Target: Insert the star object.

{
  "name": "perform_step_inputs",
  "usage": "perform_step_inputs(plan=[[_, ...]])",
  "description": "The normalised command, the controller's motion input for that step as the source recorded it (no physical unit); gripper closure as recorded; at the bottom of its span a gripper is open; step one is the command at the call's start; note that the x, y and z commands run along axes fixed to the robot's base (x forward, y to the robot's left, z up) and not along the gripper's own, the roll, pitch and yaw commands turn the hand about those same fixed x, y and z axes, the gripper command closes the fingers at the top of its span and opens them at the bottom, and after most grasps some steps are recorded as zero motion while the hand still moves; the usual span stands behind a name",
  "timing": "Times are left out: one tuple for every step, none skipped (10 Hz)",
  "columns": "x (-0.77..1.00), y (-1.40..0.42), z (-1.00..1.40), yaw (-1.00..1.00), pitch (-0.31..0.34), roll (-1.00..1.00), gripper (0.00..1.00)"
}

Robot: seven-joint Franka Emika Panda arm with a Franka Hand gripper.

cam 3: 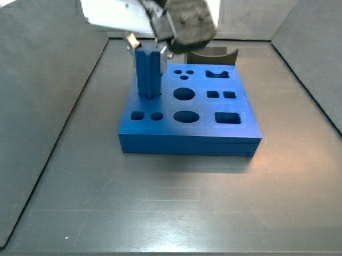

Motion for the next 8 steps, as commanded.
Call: perform_step_inputs(plan=[[0.01,0.0,-0.45,-0.24,-0.097,-0.04,1.0],[0.0,0.0,-0.65,-0.22,-0.24,-0.07,1.0],[0.0,0.0,-0.65,-0.2,-0.273,-0.08,1.0],[0.0,0.0,-0.64,-0.19,-0.29,-0.08,1.0],[-0.03,0.0,-0.61,-0.17,-0.31,-0.05,1.0],[-0.07,0.0,-0.55,-0.14,-0.341,-0.02,1.0],[-0.16,0.0,-0.45,-0.14,-0.394,-0.04,1.0],[-0.02,0.0,0.0,0.0,-0.011,0.0,1.0]])
